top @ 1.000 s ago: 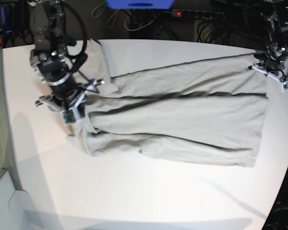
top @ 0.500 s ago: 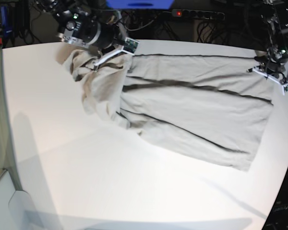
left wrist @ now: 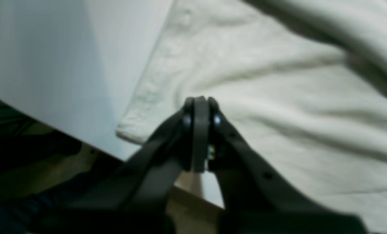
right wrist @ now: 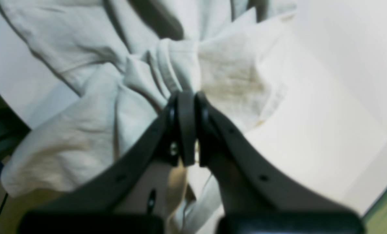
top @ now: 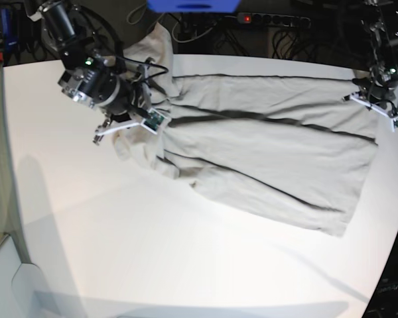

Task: Layout the t-shirt on the table in an organized manner, then fold the t-shirt properly
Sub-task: 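Swing the held shirt end with the right gripper to unfold it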

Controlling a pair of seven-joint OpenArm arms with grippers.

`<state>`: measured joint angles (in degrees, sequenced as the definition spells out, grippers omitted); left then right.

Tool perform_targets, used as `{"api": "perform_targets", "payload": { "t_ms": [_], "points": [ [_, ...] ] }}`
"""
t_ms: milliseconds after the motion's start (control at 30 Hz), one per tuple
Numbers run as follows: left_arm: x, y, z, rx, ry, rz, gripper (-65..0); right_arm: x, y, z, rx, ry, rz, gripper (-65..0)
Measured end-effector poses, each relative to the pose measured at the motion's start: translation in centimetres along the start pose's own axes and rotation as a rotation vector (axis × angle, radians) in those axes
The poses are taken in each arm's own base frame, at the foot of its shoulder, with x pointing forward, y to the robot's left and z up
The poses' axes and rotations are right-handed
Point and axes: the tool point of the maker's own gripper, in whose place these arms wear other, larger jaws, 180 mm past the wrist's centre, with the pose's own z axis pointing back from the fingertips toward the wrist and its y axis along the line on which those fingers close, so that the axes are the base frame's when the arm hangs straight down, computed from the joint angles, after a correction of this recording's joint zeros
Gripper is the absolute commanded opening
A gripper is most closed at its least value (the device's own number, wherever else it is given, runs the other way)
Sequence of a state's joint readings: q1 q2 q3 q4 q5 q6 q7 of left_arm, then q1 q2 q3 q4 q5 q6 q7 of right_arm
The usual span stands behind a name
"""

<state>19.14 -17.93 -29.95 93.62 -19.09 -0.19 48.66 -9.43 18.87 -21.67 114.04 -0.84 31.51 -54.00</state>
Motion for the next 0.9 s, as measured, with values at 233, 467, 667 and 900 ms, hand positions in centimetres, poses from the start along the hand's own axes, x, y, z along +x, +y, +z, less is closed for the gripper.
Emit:
{"api": "perform_targets", "payload": {
  "t_ms": [233, 467, 667, 900],
  "points": [
    [2.1, -2.0, 1.4, -0.04, -0.077, 0.009, -64.6, 0.8, 0.4, -0.2, 0.006, -0.02, -0.022, -65.0],
    [5.8, -5.6, 2.0, -0.114, -0.183, 0.068, -64.6, 2.3, -0.2, -0.2, -0.006, -0.051, -0.026, -65.0],
    [6.2, -7.1, 1.9, -0.142, -0.191, 0.106, -64.6, 2.4, -0.2, -0.2, 0.019, -0.051, 0.049, -61.6],
    [7.1, -7.3, 1.9, -0.149, -0.208, 0.113, -64.6, 2.5, 0.3, -0.2, 0.045, -0.056, 0.088, -29.6]
  ]
}}
